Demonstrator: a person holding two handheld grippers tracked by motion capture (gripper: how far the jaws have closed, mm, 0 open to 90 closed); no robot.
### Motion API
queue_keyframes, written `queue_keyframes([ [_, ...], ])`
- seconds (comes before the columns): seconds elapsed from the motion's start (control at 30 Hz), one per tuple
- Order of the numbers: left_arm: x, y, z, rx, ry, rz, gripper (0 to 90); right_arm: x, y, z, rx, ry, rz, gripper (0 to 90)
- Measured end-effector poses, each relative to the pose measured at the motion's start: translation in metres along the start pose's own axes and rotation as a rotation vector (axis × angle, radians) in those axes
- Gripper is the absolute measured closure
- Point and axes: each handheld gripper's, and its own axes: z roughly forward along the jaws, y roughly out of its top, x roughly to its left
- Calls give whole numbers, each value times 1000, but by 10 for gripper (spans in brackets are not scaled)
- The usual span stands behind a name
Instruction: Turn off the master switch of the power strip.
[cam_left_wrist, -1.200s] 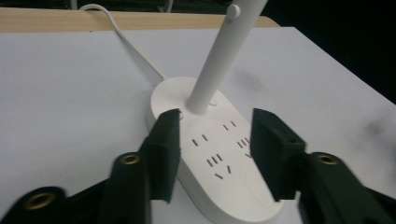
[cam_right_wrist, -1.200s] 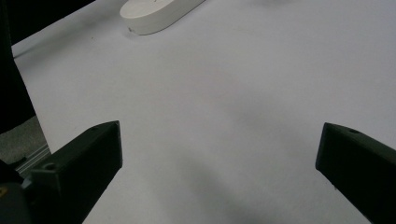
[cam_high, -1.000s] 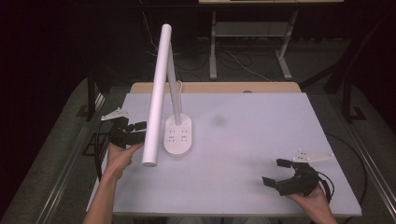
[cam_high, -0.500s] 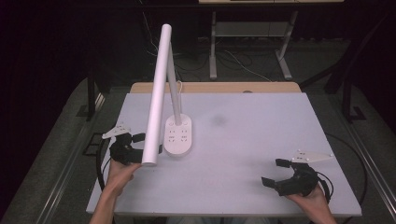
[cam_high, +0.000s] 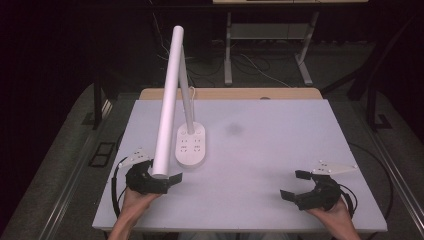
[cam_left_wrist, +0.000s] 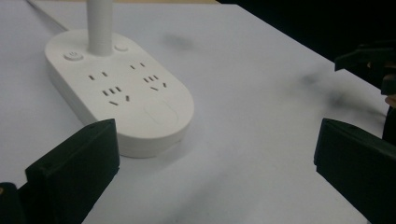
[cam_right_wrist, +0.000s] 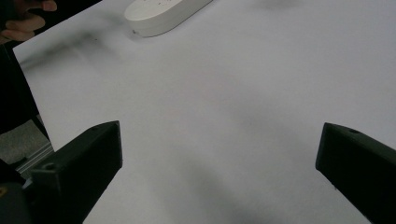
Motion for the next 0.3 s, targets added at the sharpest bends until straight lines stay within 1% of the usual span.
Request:
queue_keyframes([
  [0.1,-4,-3,2,9,-10,3,0,0,0,0,1,1,1,0],
  [0.3,-12,-7,9,35,-20,29,0,-1,0,-1,-2,2,5,1],
])
